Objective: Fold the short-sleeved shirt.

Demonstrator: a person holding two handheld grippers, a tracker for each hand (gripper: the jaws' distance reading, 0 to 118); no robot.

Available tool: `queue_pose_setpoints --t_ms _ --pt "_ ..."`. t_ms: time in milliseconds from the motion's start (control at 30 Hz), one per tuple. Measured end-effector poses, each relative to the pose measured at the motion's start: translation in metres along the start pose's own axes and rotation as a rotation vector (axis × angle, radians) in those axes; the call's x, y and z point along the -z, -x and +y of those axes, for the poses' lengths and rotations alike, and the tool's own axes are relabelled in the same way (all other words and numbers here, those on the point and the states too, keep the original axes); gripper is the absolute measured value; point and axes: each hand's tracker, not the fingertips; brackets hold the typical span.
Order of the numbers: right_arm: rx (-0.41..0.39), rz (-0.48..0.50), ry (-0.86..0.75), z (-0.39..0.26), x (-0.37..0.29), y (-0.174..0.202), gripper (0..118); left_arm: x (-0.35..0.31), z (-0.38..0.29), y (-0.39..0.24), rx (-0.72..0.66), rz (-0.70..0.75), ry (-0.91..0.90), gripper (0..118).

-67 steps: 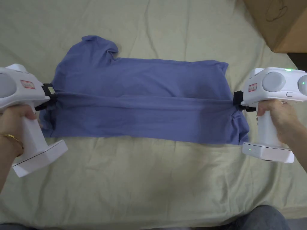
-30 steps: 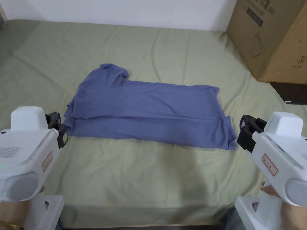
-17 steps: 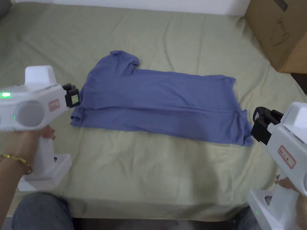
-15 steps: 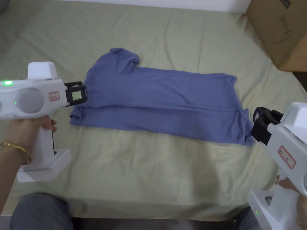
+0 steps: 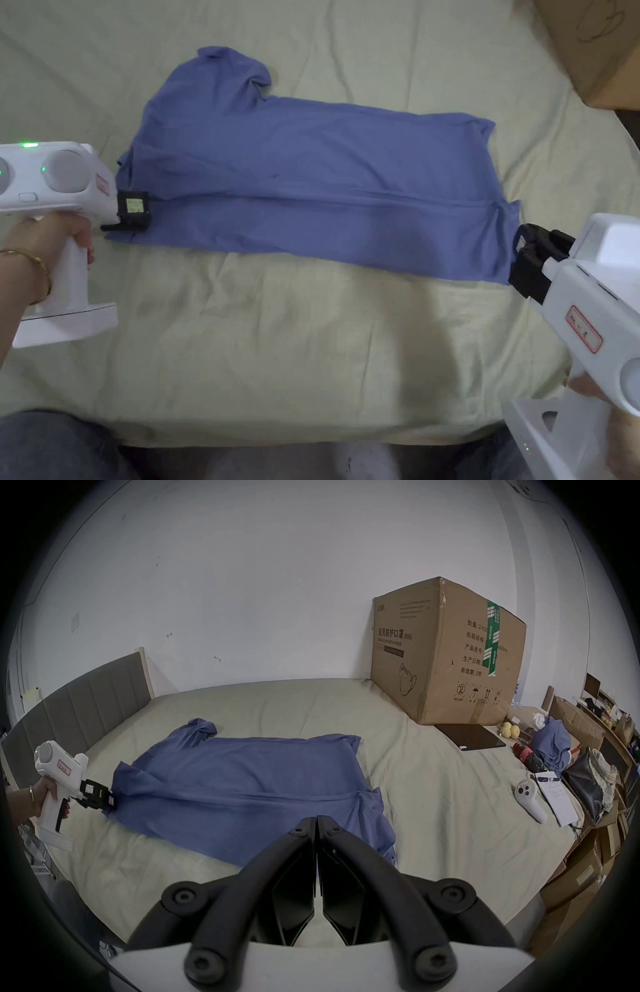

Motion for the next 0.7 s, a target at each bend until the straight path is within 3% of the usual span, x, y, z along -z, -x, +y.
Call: queue_pose_setpoints --t_ms 33,67,167,333,433,567,600,633,667,700 --pt "0.015 -0.006 0.034 -0.001 0.002 0.0 0 0.002 -0.002 0.0 -0.002 -0.007 0.01 54" --pt "0.009 -0.005 0.036 -0.002 0.002 -0.001 0 0.004 -0.003 0.0 -0.008 -0.017 0.028 29" --pt "-0.029 -0.025 0.042 -0.003 0.003 -0.002 0 0.009 -0.012 -0.006 -0.032 -0.06 0.036 7" --pt "-0.022 -0.047 0.048 0.002 0.004 -0.013 0 -0.005 0.003 -0.001 -0.082 -0.09 0.053 1" --pt "-0.011 -0.059 0.058 0.018 0.013 -0.028 0 -0.035 0.007 0.001 -0.08 -0.142 -0.031 0" --pt "0.0 -0.087 0.201 0.04 0.045 -0.056 0 -0.06 0.013 0.007 -0.066 -0.173 -0.093 0" --pt "0.085 -0.109 0.289 0.043 0.055 -0.063 2 -0.064 0.013 0.007 -0.07 -0.18 -0.101 0" --pt "0.077 -0.112 0.312 0.045 0.065 -0.07 12 -0.067 0.013 0.007 -0.069 -0.184 -0.106 0" --pt "0.083 -0.111 0.35 0.046 0.076 -0.077 46 -0.069 0.013 0.006 -0.067 -0.185 -0.109 0" --pt "0.087 -0.2 0.42 0.045 0.088 -0.088 81 -0.07 0.013 0.005 -0.065 -0.185 -0.11 0"
